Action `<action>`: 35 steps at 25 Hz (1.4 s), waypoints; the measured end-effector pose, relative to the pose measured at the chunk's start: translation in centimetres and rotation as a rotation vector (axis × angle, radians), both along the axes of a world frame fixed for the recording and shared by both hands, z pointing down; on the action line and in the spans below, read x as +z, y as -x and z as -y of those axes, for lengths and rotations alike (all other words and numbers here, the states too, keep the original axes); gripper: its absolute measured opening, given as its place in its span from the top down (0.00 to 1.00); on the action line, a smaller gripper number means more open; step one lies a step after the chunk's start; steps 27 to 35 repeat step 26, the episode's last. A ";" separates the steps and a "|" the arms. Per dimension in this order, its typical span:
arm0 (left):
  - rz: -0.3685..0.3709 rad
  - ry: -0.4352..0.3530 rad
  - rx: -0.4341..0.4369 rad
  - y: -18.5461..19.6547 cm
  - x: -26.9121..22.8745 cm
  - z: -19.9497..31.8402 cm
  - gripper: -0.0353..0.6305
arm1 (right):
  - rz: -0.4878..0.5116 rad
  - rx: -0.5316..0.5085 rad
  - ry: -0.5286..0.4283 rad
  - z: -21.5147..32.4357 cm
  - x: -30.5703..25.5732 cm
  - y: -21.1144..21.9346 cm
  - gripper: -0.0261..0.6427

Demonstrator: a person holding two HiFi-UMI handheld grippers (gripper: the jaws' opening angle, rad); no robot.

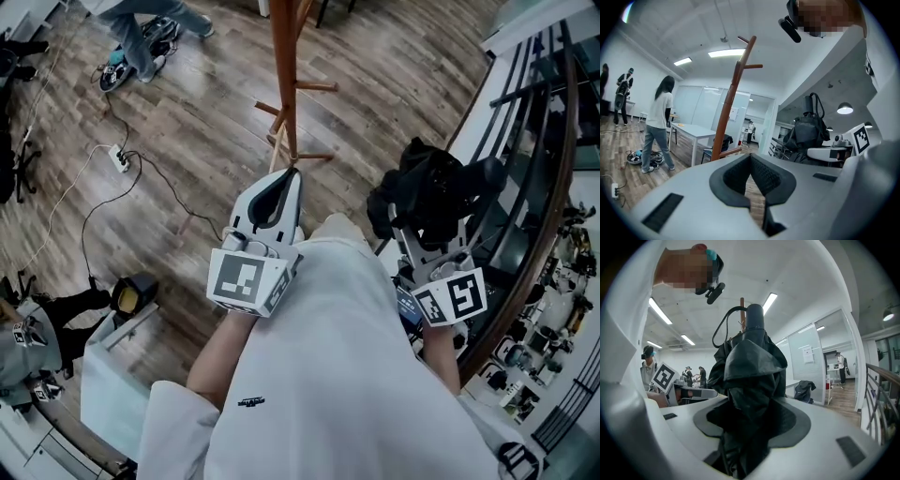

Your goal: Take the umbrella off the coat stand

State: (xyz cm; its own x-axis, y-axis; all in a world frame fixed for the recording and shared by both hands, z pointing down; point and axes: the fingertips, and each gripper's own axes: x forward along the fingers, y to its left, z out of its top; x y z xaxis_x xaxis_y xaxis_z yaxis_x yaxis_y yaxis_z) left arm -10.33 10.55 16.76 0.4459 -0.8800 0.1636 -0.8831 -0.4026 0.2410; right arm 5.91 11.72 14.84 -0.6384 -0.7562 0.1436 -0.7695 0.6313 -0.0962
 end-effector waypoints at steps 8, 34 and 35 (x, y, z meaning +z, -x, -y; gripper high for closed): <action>0.011 0.026 0.015 -1.1 0.6 -1.2 0.92 | 0.014 0.002 -0.001 -1.2 0.6 -0.3 0.58; -0.011 0.039 0.026 -2.7 0.1 -1.6 0.92 | 0.033 -0.003 0.025 -1.8 0.2 0.0 0.58; -0.011 0.039 0.026 -2.7 0.1 -1.6 0.92 | 0.033 -0.003 0.025 -1.8 0.2 0.0 0.58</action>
